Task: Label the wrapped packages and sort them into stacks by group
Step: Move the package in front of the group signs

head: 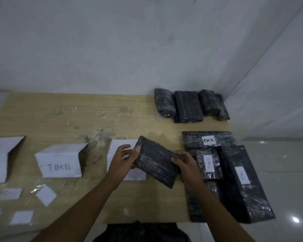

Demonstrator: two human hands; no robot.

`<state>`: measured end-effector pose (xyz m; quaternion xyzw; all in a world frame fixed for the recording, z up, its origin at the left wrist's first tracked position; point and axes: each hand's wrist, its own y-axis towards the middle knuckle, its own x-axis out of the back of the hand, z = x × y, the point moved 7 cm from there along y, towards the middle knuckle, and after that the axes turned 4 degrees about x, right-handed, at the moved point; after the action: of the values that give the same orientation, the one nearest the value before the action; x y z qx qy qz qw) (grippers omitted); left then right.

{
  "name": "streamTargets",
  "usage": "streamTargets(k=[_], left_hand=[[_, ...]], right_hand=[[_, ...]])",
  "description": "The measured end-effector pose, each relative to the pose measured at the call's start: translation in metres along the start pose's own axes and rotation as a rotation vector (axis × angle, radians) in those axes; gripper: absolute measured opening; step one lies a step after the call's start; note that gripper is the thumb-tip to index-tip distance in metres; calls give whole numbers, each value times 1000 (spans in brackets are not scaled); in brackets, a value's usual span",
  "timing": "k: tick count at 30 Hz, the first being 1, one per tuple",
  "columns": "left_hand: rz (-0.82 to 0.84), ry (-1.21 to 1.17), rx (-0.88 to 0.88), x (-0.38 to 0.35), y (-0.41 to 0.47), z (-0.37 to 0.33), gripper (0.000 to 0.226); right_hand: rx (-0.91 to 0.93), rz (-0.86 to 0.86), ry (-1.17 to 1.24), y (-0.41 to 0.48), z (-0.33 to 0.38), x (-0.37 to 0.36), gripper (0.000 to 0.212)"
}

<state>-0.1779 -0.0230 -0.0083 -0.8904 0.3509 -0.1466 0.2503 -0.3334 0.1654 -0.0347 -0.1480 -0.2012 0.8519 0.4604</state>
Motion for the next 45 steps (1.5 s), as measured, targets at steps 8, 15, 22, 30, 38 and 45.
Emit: streamTargets(k=[8,15,22,30,38,45], left_hand=[[52,264,20,70,-27,75,23],[61,378,144,107,-44,140,20],[72,450,159,119,-41,161,29],[88,407,162,125,-39,168,25],[-85,269,83,188,-44,155,20],[-266,168,74,262,-65,162,15]], right_hand=[[-60,-61,-79,-49,-75,-34,21],[3,-166,-454,-65,-115,-64,32],[63,-221,-637,-71,-129,-78,29],[167,-344,-740,-83,-129,-87,30],[428,-97,-832,-99,-110,-171,17],[571,539,-1032,-110,-126,-304,28]])
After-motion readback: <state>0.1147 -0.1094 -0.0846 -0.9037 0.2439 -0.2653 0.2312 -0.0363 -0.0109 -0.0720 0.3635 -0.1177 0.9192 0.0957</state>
